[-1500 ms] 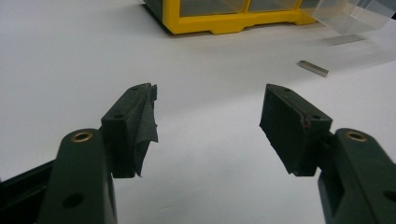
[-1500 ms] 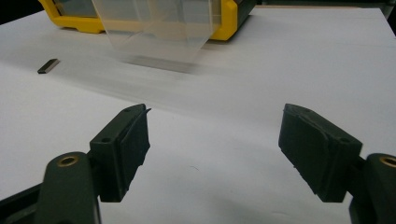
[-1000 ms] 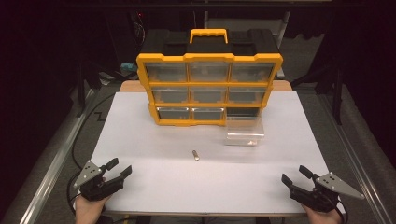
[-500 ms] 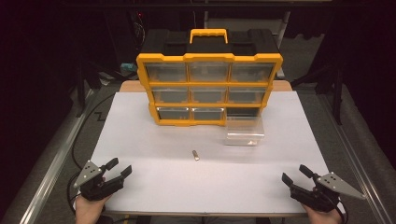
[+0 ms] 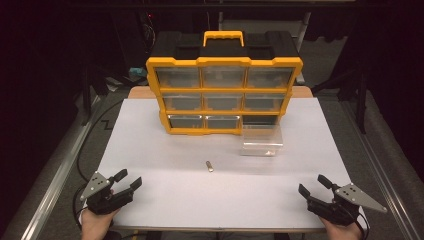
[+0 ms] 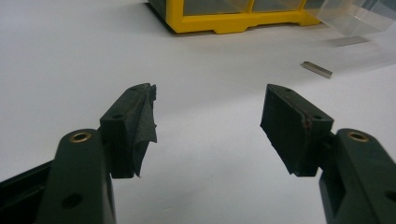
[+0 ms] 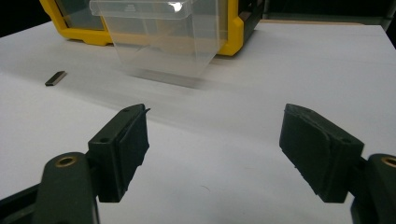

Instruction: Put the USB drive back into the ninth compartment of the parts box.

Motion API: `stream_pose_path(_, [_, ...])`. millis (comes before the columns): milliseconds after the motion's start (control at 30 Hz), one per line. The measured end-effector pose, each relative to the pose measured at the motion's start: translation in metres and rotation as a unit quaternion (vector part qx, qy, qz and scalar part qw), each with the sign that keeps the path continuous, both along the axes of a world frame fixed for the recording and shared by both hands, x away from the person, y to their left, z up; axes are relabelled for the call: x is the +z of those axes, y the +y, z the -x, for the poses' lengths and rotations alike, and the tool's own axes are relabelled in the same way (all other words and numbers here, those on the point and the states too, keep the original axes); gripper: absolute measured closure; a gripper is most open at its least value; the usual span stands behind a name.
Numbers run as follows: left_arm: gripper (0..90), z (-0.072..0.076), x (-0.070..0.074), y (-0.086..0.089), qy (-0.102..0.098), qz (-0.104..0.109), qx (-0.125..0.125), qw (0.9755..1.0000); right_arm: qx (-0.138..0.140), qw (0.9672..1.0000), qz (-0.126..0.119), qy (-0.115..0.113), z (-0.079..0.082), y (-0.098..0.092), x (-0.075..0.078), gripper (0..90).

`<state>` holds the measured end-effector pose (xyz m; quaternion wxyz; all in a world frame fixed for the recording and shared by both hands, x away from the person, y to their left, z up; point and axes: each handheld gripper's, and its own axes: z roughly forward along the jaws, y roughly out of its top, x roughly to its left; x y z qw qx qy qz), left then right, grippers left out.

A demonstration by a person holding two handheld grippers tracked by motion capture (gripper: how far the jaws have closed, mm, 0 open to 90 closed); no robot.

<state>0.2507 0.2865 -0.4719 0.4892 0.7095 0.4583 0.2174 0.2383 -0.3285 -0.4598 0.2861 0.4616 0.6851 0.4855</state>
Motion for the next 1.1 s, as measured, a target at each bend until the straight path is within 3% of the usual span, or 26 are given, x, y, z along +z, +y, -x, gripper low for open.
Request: stream_pose_path(1100, [35.5,-0.002,-0.001,-0.001,0.002,-0.004,0.001,1.0,0.037,0.9992,0.004,-0.01,-0.017,0.03,0.003,23.4])
